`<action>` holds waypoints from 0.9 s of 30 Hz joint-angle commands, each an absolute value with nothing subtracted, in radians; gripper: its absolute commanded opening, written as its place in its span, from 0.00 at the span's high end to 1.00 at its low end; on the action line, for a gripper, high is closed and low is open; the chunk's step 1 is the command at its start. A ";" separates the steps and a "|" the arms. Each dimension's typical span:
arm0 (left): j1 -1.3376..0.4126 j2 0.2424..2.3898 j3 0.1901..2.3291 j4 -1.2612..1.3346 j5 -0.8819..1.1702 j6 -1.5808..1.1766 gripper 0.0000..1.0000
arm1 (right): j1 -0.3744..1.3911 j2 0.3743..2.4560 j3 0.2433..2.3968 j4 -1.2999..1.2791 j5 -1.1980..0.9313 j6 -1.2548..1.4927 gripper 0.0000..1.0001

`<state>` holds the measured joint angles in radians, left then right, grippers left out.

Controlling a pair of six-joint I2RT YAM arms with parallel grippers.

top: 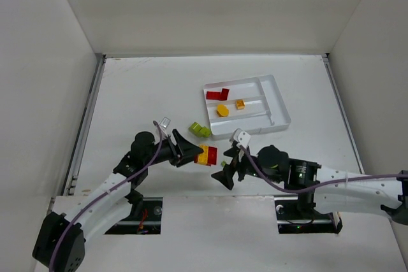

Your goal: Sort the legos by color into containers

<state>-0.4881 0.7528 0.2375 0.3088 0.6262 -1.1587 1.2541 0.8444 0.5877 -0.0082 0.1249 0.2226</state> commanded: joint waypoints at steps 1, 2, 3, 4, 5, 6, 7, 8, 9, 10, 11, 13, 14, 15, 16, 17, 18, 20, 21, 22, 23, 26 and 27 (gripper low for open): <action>-0.534 0.747 0.247 0.354 0.686 -1.144 0.73 | 1.262 0.897 0.612 -0.031 0.173 0.129 0.00; -0.556 0.742 0.248 0.354 0.686 -1.144 0.73 | 1.262 0.916 0.615 -0.032 0.173 0.117 0.00; -0.577 0.735 0.249 0.351 0.684 -1.144 0.73 | 1.262 0.931 0.624 -0.038 0.179 0.101 0.00; -0.596 0.729 0.249 0.344 0.681 -1.143 0.73 | 1.265 0.942 0.630 -0.041 0.184 0.077 0.00; -0.611 0.721 0.245 0.338 0.678 -1.144 0.74 | 1.265 0.946 0.635 -0.043 0.189 0.060 0.00; -0.620 0.715 0.241 0.328 0.677 -1.144 0.74 | 1.265 0.948 0.638 -0.048 0.192 0.048 0.00; -0.624 0.709 0.236 0.316 0.675 -1.144 0.74 | 1.265 0.946 0.640 -0.054 0.187 0.040 0.00; -0.627 0.704 0.230 0.301 0.670 -1.143 0.74 | 1.265 0.943 0.641 -0.055 0.181 0.035 0.00; -0.628 0.700 0.227 0.290 0.666 -1.141 0.74 | 1.266 0.940 0.641 -0.057 0.179 0.032 0.00; -0.630 0.695 0.226 0.284 0.663 -1.137 0.74 | 1.268 0.940 0.638 -0.051 0.183 0.032 0.00; -0.634 0.692 0.225 0.282 0.661 -1.134 0.74 | 1.268 0.940 0.638 -0.045 0.184 0.031 0.00; -0.642 0.690 0.230 0.282 0.661 -1.128 0.74 | 1.268 0.957 0.652 -0.055 0.179 0.026 0.00; -0.643 0.695 0.232 0.282 0.660 -1.126 0.74 | 1.268 0.963 0.660 -0.058 0.179 0.025 0.03; -0.643 0.701 0.232 0.282 0.660 -1.124 0.75 | 1.268 0.965 0.664 -0.060 0.176 0.025 0.06; -0.645 0.709 0.232 0.282 0.660 -1.124 0.75 | 1.268 0.966 0.669 -0.060 0.172 0.023 0.09; -0.648 0.715 0.232 0.282 0.660 -1.121 0.75 | 1.268 0.966 0.670 -0.060 0.163 0.023 0.09; -0.653 0.719 0.233 0.282 0.660 -1.118 0.75 | 1.268 0.963 0.670 -0.057 0.153 0.021 0.09; -0.656 0.722 0.235 0.282 0.658 -1.117 0.75 | 1.268 0.959 0.670 -0.052 0.132 0.021 0.07; -0.656 0.721 0.235 0.282 0.658 -1.117 0.75 | 1.268 0.959 0.670 -0.051 0.121 0.021 0.07; -0.657 0.721 0.235 0.282 0.658 -1.117 0.75 | 1.268 0.959 0.672 -0.049 0.115 0.021 0.07; -0.657 0.719 0.235 0.282 0.658 -1.117 0.75 | 1.268 0.962 0.673 -0.049 0.109 0.023 0.07; -0.665 0.718 0.235 0.282 0.658 -1.115 0.76 | 1.268 0.968 0.680 -0.055 0.095 0.025 0.11; -0.666 0.718 0.235 0.282 0.657 -1.115 0.76 | 1.263 0.971 0.684 -0.058 0.088 0.026 0.16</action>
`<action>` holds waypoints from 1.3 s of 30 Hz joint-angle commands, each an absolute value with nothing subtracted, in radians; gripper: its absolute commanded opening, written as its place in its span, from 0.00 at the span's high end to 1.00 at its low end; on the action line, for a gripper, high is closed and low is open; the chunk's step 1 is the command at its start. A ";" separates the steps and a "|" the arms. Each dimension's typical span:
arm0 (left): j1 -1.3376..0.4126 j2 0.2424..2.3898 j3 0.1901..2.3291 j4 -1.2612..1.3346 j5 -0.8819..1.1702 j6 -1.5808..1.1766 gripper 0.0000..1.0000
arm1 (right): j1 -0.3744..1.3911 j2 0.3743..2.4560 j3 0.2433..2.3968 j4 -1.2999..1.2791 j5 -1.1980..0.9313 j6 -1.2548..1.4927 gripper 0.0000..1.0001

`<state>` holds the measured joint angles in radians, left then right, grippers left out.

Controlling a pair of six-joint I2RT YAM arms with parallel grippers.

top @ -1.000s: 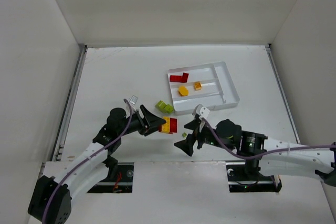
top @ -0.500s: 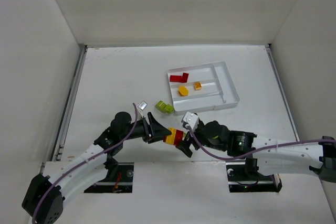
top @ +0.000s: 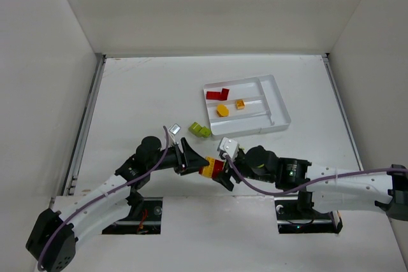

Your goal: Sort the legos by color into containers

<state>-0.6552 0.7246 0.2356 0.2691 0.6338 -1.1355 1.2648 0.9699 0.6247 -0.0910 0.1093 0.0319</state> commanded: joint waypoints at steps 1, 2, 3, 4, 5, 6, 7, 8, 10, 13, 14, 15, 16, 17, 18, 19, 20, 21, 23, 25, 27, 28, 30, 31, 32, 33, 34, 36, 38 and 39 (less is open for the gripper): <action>-0.666 0.716 0.235 0.282 0.655 -1.115 0.76 | 1.262 0.971 0.684 -0.058 0.083 0.029 0.20; -0.666 0.716 0.235 0.282 0.655 -1.115 0.76 | 1.259 0.969 0.684 -0.055 0.078 0.032 0.23; -0.666 0.715 0.235 0.282 0.655 -1.115 0.76 | 1.256 0.969 0.684 -0.057 0.071 0.035 0.25; -0.668 0.712 0.235 0.282 0.655 -1.115 0.76 | 1.252 0.973 0.686 -0.061 0.060 0.041 0.25; -0.668 0.709 0.236 0.282 0.655 -1.115 0.76 | 1.251 0.974 0.687 -0.064 0.052 0.046 0.24; -0.667 0.704 0.236 0.282 0.655 -1.115 0.76 | 1.249 0.977 0.687 -0.064 0.046 0.048 0.22; -0.663 0.701 0.236 0.284 0.657 -1.117 0.76 | 1.249 0.982 0.687 -0.066 0.043 0.051 0.18; -0.663 0.700 0.236 0.287 0.660 -1.120 0.76 | 1.249 0.986 0.687 -0.066 0.041 0.052 0.15; -0.666 0.696 0.238 0.287 0.660 -1.120 0.76 | 1.246 0.992 0.687 -0.067 0.041 0.052 0.12; -0.670 0.695 0.241 0.282 0.658 -1.118 0.76 | 1.239 0.997 0.689 -0.067 0.035 0.052 0.09; -0.668 0.693 0.241 0.282 0.658 -1.118 0.76 | 1.236 0.997 0.689 -0.067 0.035 0.052 0.09; -0.665 0.692 0.242 0.282 0.660 -1.118 0.76 | 1.234 0.997 0.689 -0.069 0.034 0.055 0.09; -0.662 0.689 0.242 0.282 0.661 -1.118 0.76 | 1.234 0.997 0.689 -0.072 0.034 0.058 0.09; -0.659 0.684 0.242 0.282 0.663 -1.118 0.76 | 1.234 0.997 0.689 -0.077 0.037 0.058 0.09; -0.657 0.681 0.242 0.282 0.663 -1.120 0.76 | 1.233 0.994 0.689 -0.077 0.037 0.058 0.11; -0.657 0.681 0.242 0.284 0.663 -1.120 0.76 | 1.229 0.993 0.687 -0.074 0.032 0.061 0.15; -0.657 0.680 0.241 0.285 0.664 -1.120 0.76 | 1.228 0.992 0.689 -0.074 0.029 0.064 0.19; -0.660 0.683 0.241 0.287 0.664 -1.120 0.76 | 1.225 0.992 0.690 -0.074 0.022 0.069 0.20; -0.662 0.684 0.241 0.290 0.664 -1.120 0.76 | 1.210 1.002 0.690 -0.077 0.008 0.075 0.15; -0.663 0.678 0.241 0.291 0.664 -1.121 0.77 | 1.202 1.018 0.693 -0.078 0.002 0.081 0.11; -0.666 0.672 0.241 0.291 0.664 -1.121 0.77 | 1.200 1.031 0.696 -0.078 -0.005 0.084 0.18; -0.668 0.670 0.241 0.288 0.663 -1.121 0.77 | 1.199 1.031 0.698 -0.077 -0.012 0.086 0.23; -0.670 0.670 0.239 0.288 0.663 -1.121 0.77 | 1.191 1.029 0.698 -0.078 -0.018 0.090 0.25; -0.670 0.669 0.239 0.290 0.663 -1.123 0.77 | 1.188 1.029 0.698 -0.078 -0.020 0.091 0.24; -0.670 0.667 0.238 0.291 0.663 -1.124 0.77 | 1.188 1.029 0.698 -0.078 -0.024 0.092 0.26; -0.670 0.667 0.238 0.291 0.661 -1.124 0.77 | 1.188 1.032 0.701 -0.080 -0.032 0.092 0.31; -0.670 0.667 0.238 0.291 0.661 -1.124 0.77 | 1.187 1.032 0.703 -0.081 -0.035 0.092 0.36; -0.670 0.667 0.236 0.293 0.661 -1.123 0.77 | 1.180 1.023 0.703 -0.080 -0.034 0.097 0.47; -0.670 0.669 0.233 0.295 0.658 -1.120 0.77 | 1.170 1.003 0.704 -0.074 -0.034 0.098 0.53; -0.670 0.670 0.230 0.296 0.657 -1.120 0.77 | 1.161 0.990 0.704 -0.071 -0.040 0.100 0.54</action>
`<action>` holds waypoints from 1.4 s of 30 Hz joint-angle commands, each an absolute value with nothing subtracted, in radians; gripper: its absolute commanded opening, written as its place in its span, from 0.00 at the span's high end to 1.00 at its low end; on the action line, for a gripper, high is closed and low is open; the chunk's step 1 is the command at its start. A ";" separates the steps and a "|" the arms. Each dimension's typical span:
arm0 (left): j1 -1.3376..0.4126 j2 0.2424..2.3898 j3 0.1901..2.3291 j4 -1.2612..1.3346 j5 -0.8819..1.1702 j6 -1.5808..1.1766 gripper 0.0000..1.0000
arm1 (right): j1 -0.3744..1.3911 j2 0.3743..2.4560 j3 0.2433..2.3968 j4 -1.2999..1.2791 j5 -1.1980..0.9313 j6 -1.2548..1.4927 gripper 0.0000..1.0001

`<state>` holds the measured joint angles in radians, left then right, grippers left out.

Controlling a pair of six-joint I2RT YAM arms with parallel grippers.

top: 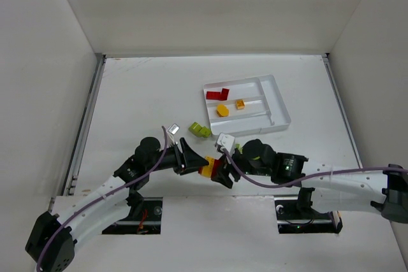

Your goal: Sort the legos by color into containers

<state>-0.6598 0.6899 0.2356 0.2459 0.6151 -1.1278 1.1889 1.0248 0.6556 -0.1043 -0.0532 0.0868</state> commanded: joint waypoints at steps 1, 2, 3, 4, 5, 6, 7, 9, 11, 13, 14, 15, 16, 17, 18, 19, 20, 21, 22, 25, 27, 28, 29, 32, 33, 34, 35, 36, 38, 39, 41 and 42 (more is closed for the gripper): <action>-0.670 0.672 0.227 0.299 0.654 -1.120 0.77 | 1.151 0.976 0.704 -0.066 -0.041 0.103 0.55; -0.667 0.672 0.221 0.307 0.650 -1.123 0.77 | 1.142 0.965 0.703 -0.058 -0.047 0.106 0.56; -0.666 0.670 0.216 0.316 0.649 -1.124 0.77 | 1.134 0.956 0.701 -0.054 -0.051 0.107 0.57; -0.666 0.669 0.213 0.327 0.649 -1.127 0.77 | 1.127 0.947 0.701 -0.051 -0.051 0.110 0.57; -0.663 0.667 0.209 0.331 0.647 -1.132 0.77 | 1.115 0.939 0.701 -0.046 -0.054 0.117 0.57; -0.660 0.667 0.204 0.334 0.647 -1.135 0.77 | 1.104 0.933 0.703 -0.045 -0.054 0.120 0.57; -0.659 0.670 0.201 0.336 0.646 -1.135 0.77 | 1.095 0.928 0.703 -0.041 -0.054 0.120 0.57; -0.657 0.675 0.192 0.337 0.637 -1.135 0.77 | 1.076 0.920 0.704 -0.031 -0.058 0.126 0.57; -0.657 0.678 0.183 0.337 0.623 -1.131 0.78 | 1.059 0.913 0.704 -0.018 -0.075 0.130 0.57; -0.659 0.687 0.178 0.337 0.615 -1.127 0.78 | 1.047 0.907 0.703 -0.009 -0.083 0.136 0.58; -0.660 0.690 0.176 0.339 0.614 -1.126 0.78 | 1.041 0.904 0.701 -0.005 -0.083 0.137 0.58; -0.660 0.693 0.173 0.344 0.614 -1.126 0.78 | 1.036 0.902 0.701 -0.002 -0.081 0.138 0.57; -0.660 0.695 0.172 0.350 0.614 -1.127 0.78 | 1.030 0.900 0.701 0.003 -0.071 0.138 0.57; -0.657 0.693 0.170 0.359 0.614 -1.132 0.78 | 1.021 0.899 0.701 0.006 -0.063 0.140 0.57; -0.656 0.692 0.170 0.368 0.614 -1.135 0.78 | 1.009 0.899 0.704 0.014 -0.052 0.140 0.57; -0.654 0.690 0.172 0.374 0.614 -1.137 0.78 | 0.990 0.903 0.709 0.024 -0.038 0.141 0.56; -0.651 0.690 0.178 0.377 0.611 -1.137 0.78 | 0.970 0.916 0.716 0.035 -0.022 0.146 0.55; -0.650 0.692 0.181 0.380 0.606 -1.137 0.78 | 0.946 0.932 0.722 0.054 0.003 0.150 0.54; -0.648 0.692 0.184 0.383 0.600 -1.137 0.78 | 0.909 0.957 0.727 0.084 0.030 0.159 0.54; -0.650 0.692 0.195 0.414 0.559 -1.131 0.77 | 0.776 1.086 0.771 0.152 0.100 0.222 0.54; -0.656 0.699 0.199 0.440 0.528 -1.126 0.77 | 0.701 1.179 0.819 0.173 0.145 0.262 0.53; -0.660 0.707 0.202 0.454 0.509 -1.124 0.77 | 0.670 1.227 0.843 0.185 0.179 0.284 0.53; -0.663 0.715 0.202 0.468 0.494 -1.120 0.77 | 0.641 1.276 0.874 0.186 0.214 0.296 0.53; -0.671 0.745 0.202 0.524 0.439 -1.112 0.76 | 0.564 1.432 0.975 0.183 0.307 0.299 0.53; -0.676 0.755 0.199 0.549 0.424 -1.112 0.76 | 0.544 1.481 1.011 0.176 0.327 0.298 0.52; -0.680 0.767 0.199 0.572 0.411 -1.112 0.76 | 0.529 1.527 1.047 0.170 0.342 0.295 0.52; -0.683 0.779 0.199 0.592 0.399 -1.112 0.75 | 0.513 1.569 1.075 0.173 0.356 0.293 0.52; -0.686 0.791 0.199 0.609 0.385 -1.114 0.75 | 0.498 1.607 1.106 0.172 0.359 0.293 0.52; -0.696 0.811 0.202 0.635 0.361 -1.114 0.75 | 0.473 1.682 1.169 0.161 0.364 0.285 0.52; -0.700 0.821 0.204 0.643 0.350 -1.114 0.75 | 0.461 1.727 1.205 0.150 0.362 0.284 0.51; -0.709 0.834 0.210 0.656 0.331 -1.111 0.75 | 0.447 1.791 1.261 0.120 0.360 0.284 0.50; -0.711 0.839 0.212 0.667 0.324 -1.109 0.75 | 0.443 1.818 1.285 0.108 0.364 0.284 0.49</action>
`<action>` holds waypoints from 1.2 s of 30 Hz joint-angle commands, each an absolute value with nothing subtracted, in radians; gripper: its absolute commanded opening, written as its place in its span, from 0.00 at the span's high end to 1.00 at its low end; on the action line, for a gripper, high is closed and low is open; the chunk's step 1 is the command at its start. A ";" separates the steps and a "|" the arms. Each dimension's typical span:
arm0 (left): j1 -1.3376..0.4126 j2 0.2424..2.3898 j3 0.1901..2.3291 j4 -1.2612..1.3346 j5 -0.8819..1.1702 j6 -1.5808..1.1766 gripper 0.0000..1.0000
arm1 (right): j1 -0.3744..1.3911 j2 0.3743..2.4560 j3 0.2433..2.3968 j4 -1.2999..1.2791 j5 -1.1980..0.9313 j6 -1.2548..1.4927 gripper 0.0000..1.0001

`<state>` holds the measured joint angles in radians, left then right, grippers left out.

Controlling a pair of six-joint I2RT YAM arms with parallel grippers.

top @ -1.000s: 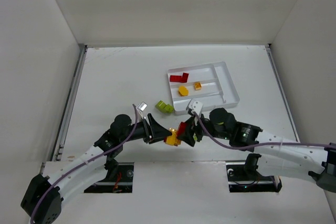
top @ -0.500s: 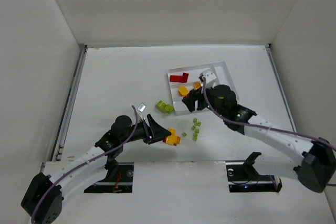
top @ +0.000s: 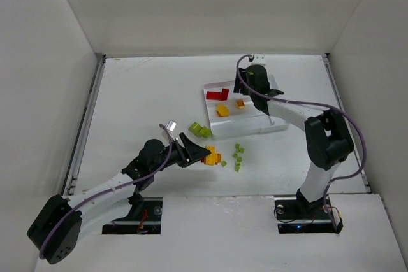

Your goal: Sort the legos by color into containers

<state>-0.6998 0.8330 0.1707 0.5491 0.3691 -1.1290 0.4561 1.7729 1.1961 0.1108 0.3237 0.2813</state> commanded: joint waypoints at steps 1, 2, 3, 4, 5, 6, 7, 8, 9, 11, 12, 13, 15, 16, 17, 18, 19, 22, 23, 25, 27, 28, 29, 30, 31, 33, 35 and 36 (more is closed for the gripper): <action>-0.714 0.842 0.212 0.681 0.315 -1.109 0.75 | 0.436 1.841 1.307 0.097 0.362 0.284 0.49; -0.716 0.845 0.212 0.693 0.307 -1.111 0.75 | 0.432 1.859 1.325 0.086 0.357 0.288 0.48; -0.716 0.850 0.210 0.702 0.301 -1.114 0.74 | 0.427 1.873 1.341 0.080 0.356 0.293 0.48; -0.716 0.851 0.209 0.710 0.299 -1.117 0.74 | 0.426 1.887 1.354 0.074 0.356 0.295 0.47; -0.716 0.856 0.209 0.715 0.299 -1.120 0.74 | 0.421 1.899 1.368 0.069 0.356 0.295 0.47; -0.716 0.857 0.210 0.713 0.299 -1.123 0.74 | 0.420 1.911 1.382 0.064 0.353 0.298 0.46; -0.714 0.859 0.212 0.710 0.299 -1.124 0.74 | 0.416 1.923 1.397 0.055 0.348 0.299 0.46; -0.714 0.862 0.212 0.707 0.299 -1.124 0.74 | 0.416 1.936 1.413 0.039 0.345 0.301 0.45; -0.714 0.864 0.213 0.706 0.299 -1.126 0.74 | 0.416 1.943 1.423 0.028 0.344 0.302 0.44; -0.713 0.867 0.213 0.706 0.299 -1.126 0.74 | 0.418 1.953 1.430 0.020 0.344 0.305 0.37; -0.711 0.870 0.213 0.706 0.299 -1.127 0.74 | 0.419 1.953 1.428 0.018 0.344 0.305 0.32; -0.708 0.871 0.213 0.706 0.299 -1.129 0.74 | 0.421 1.950 1.422 0.018 0.342 0.308 0.28; -0.702 0.874 0.213 0.706 0.299 -1.131 0.74 | 0.421 1.928 1.402 0.025 0.336 0.321 0.22; -0.700 0.876 0.213 0.706 0.298 -1.132 0.74 | 0.421 1.913 1.391 0.026 0.328 0.328 0.19; -0.696 0.879 0.215 0.707 0.296 -1.132 0.74 | 0.420 1.886 1.372 0.031 0.316 0.336 0.17; -0.694 0.882 0.215 0.710 0.295 -1.135 0.74 | 0.418 1.859 1.353 0.037 0.307 0.347 0.16; -0.691 0.885 0.216 0.715 0.291 -1.138 0.74 | 0.416 1.833 1.332 0.047 0.298 0.356 0.15; -0.689 0.894 0.227 0.715 0.278 -1.146 0.74 | 0.412 1.761 1.273 0.072 0.275 0.370 0.15; -0.689 0.896 0.230 0.715 0.276 -1.147 0.74 | 0.412 1.737 1.257 0.075 0.275 0.376 0.15; -0.688 0.897 0.233 0.727 0.270 -1.157 0.74 | 0.418 1.675 1.203 0.089 0.270 0.402 0.18; -0.688 0.891 0.230 0.756 0.261 -1.176 0.74 | 0.430 1.590 1.111 0.138 0.233 0.448 0.34; -0.685 0.890 0.229 0.771 0.256 -1.189 0.74 | 0.447 1.551 1.064 0.171 0.207 0.472 0.42; -0.680 0.888 0.229 0.787 0.255 -1.206 0.74 | 0.465 1.510 1.011 0.213 0.174 0.501 0.49; -0.674 0.885 0.229 0.802 0.255 -1.225 0.74 | 0.482 1.470 0.959 0.266 0.134 0.529 0.55; -0.670 0.882 0.227 0.824 0.255 -1.245 0.73 | 0.499 1.430 0.904 0.325 0.088 0.557 0.60; -0.656 0.874 0.224 0.862 0.258 -1.284 0.73 | 0.525 1.364 0.813 0.420 0.003 0.606 0.63; -0.636 0.865 0.219 0.888 0.265 -1.324 0.73 | 0.544 1.307 0.740 0.481 -0.056 0.675 0.62; -0.627 0.861 0.216 0.899 0.271 -1.337 0.73 | 0.551 1.280 0.707 0.506 -0.083 0.708 0.60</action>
